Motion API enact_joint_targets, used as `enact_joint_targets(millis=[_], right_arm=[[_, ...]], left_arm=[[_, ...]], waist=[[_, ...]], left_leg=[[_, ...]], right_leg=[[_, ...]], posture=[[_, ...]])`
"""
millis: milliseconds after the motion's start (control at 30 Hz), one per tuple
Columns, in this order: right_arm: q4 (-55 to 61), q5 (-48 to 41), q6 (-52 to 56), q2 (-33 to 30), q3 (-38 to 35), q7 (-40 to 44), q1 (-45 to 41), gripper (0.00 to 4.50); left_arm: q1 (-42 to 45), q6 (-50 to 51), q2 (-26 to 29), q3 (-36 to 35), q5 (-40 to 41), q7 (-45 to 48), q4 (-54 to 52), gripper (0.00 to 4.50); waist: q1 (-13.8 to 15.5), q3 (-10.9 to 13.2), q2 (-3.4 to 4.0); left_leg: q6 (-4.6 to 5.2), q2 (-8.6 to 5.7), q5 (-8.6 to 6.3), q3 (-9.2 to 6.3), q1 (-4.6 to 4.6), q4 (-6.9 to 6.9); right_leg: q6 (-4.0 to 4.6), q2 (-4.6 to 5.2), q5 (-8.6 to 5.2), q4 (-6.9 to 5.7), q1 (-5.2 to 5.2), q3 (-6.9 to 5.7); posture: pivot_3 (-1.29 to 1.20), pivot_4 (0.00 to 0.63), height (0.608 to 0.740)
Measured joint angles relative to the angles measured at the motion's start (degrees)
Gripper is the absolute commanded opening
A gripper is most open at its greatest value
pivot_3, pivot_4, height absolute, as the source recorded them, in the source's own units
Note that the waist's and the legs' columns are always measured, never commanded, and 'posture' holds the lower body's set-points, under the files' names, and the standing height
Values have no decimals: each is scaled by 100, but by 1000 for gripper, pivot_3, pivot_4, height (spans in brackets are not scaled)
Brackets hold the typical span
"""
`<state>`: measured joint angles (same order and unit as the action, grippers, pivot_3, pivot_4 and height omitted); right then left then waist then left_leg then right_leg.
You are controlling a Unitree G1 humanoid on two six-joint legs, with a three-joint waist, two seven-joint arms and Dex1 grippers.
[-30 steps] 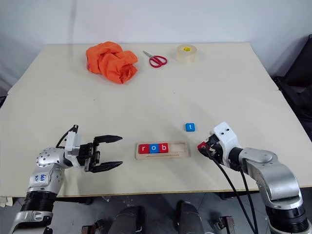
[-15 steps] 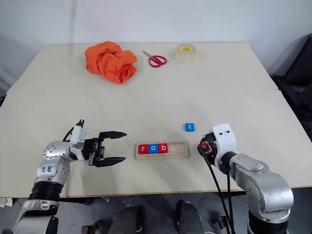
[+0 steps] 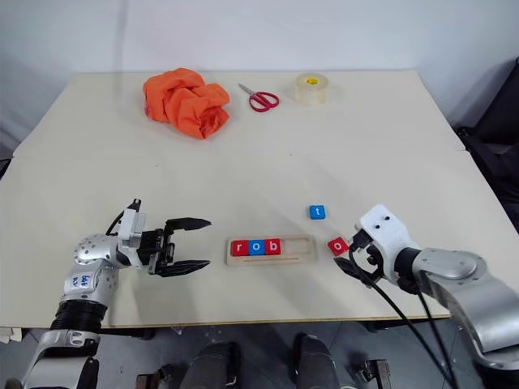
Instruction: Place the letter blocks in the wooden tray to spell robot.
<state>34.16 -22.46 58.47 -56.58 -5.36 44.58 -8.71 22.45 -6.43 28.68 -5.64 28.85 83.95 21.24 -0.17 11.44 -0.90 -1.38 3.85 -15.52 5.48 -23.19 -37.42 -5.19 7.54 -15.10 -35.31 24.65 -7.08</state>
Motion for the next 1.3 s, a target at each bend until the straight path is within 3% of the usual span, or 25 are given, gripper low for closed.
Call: enact_joint_targets(millis=[100, 300, 767, 867, 1100, 1300], right_arm=[[-668, 205, -948, -371, 370, 631, -173, 4464], [-2227, 855, -2734, -452, 1281, 1687, -1150, 4464], [-4599, 1811, -5008, 274, 2287, 3243, -2635, 4464], [-4842, 1902, -5242, 366, 2307, 3447, -2759, 3913], [-5154, 1946, -5554, 545, 2317, 3756, -2873, 1576], [-5200, 1979, -5570, 588, 2313, 3772, -2905, 1463]], left_arm=[[-19, 0, -37, 0, 0, -30, -10, 4500], [-242, 8, -40, -21, 6, -117, -253, 4500], [-1008, 221, 141, -254, 44, -526, -1125, 4500], [-1074, 240, 145, -283, 49, -595, -1250, 4500], [-1186, 265, 148, -303, 50, -691, -1381, 4500], [-1185, 263, 148, -302, 50, -728, -1384, 4500]], waist=[[-14, 1, -1], [-11, 1, -1], [1, 1, 0], [0, 1, 0], [-3, 1, 0], [-11, 1, 0]], left_leg=[[-1, 1, 0, 6, 3, -1], [-2, 1, 1, 15, 3, -6], [-4, 2, 1, 20, 2, -19], [-6, 2, 0, 20, 2, -23], [-7, 5, -1, 20, 4, -38], [-9, 9, -2, 21, 6, -44]], right_leg=[[-2, -1, 1, -1, 1, 3], [-9, 1, 6, -1, 3, 8], [-9, 2, 6, -4, 3, 9], [-9, 2, 6, -6, 2, 9], [-6, 2, 9, -16, -1, 10], [-4, 1, 10, -21, -1, 10]], posture=[[0, 150, 740], [0, 150, 740], [0, 150, 740], [0, 150, 740], [0, 150, 740], [0, 150, 740]])
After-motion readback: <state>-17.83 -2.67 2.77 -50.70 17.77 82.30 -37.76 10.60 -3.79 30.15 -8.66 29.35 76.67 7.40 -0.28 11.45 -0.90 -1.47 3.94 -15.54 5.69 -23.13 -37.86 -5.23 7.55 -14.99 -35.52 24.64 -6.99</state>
